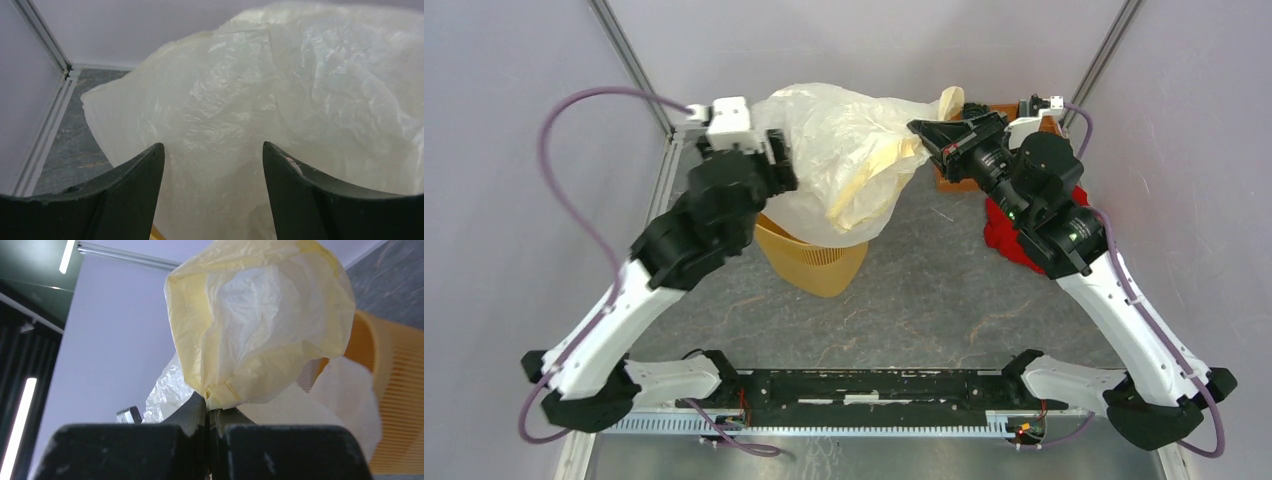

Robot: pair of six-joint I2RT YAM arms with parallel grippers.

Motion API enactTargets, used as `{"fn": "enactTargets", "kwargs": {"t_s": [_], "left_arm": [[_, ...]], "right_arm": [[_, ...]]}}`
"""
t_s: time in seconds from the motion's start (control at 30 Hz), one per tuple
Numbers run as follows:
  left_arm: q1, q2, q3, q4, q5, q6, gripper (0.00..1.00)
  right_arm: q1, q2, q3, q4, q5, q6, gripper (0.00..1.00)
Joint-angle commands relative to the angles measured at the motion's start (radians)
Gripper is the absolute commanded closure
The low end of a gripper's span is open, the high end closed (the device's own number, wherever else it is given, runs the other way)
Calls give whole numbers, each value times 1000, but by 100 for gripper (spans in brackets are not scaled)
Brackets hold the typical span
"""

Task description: Put the trash bags into the trash bin

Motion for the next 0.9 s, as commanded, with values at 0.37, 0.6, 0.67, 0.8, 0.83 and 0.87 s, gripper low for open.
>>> {"fn": "enactTargets", "kwargs": {"t_s": [0.37,0.6,0.67,0.8,0.83,0.87], "left_arm": [[324,139,-240,63,717,-156,37],[318,34,-335,107,792,-193,45],[317,34,-330,95,794,-195,45],[317,68,-425,146,858,-263,46],[318,59,-497,183,861,-293,46],[318,48,-550,229,861,-323,44]], "right_arm": [[-143,276,54,432,-932,-691,99],[8,358,154,311,-893,-925,99],[11,370,137,355,-897,-890,99],[27,399,126,372,-874,-841,99],[36,398,116,373,-866,-838,99],[42,394,103,372,-851,-834,99]]}}
